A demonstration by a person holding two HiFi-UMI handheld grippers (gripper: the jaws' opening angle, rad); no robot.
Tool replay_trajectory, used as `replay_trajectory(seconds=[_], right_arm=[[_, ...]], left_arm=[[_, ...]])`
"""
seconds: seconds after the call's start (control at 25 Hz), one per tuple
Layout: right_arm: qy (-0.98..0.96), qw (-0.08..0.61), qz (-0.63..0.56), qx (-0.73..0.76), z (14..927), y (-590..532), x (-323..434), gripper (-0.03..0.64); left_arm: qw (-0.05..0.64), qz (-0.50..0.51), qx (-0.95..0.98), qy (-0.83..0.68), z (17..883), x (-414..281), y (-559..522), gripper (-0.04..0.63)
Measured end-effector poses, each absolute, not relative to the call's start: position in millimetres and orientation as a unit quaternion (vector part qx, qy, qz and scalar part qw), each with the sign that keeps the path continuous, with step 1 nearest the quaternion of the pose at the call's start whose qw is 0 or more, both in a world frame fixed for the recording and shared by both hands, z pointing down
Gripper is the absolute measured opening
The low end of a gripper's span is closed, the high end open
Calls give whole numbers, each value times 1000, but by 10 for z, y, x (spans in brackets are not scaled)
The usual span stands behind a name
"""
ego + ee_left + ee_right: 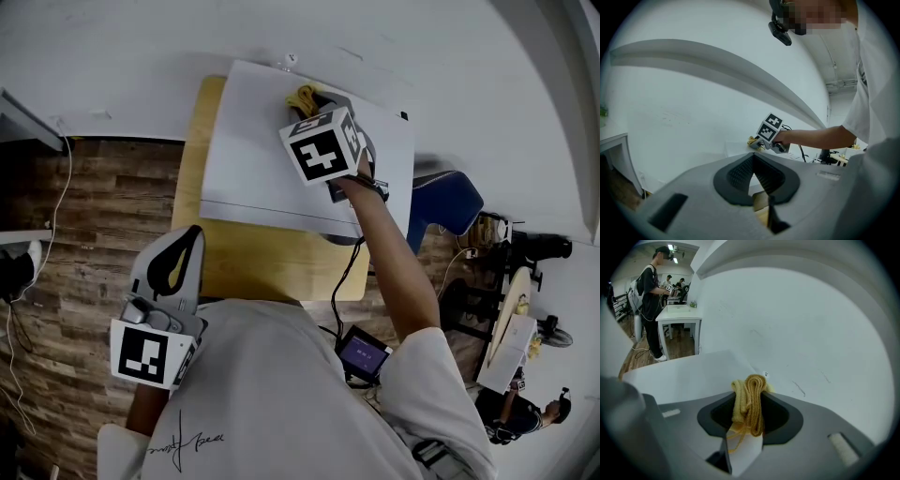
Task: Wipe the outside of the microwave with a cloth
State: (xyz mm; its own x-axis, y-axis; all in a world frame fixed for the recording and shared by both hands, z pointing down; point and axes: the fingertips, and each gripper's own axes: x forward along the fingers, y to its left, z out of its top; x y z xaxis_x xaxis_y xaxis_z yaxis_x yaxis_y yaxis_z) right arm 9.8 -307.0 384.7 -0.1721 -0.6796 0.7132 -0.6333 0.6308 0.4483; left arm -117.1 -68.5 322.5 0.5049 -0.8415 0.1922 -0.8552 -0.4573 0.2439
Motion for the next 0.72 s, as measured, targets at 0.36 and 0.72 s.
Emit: replay_trajectory(seconds=[0.36,0.72], right_arm=[[-790,465,-46,398,3853,-2975,-472,137],[-816,451,-52,358,3852,-2834,-967,137]], left_arm=[[161,17,846,-509,3237,-1228,-666,-6],[162,14,837,-522,3240,-1317,-619,-6]])
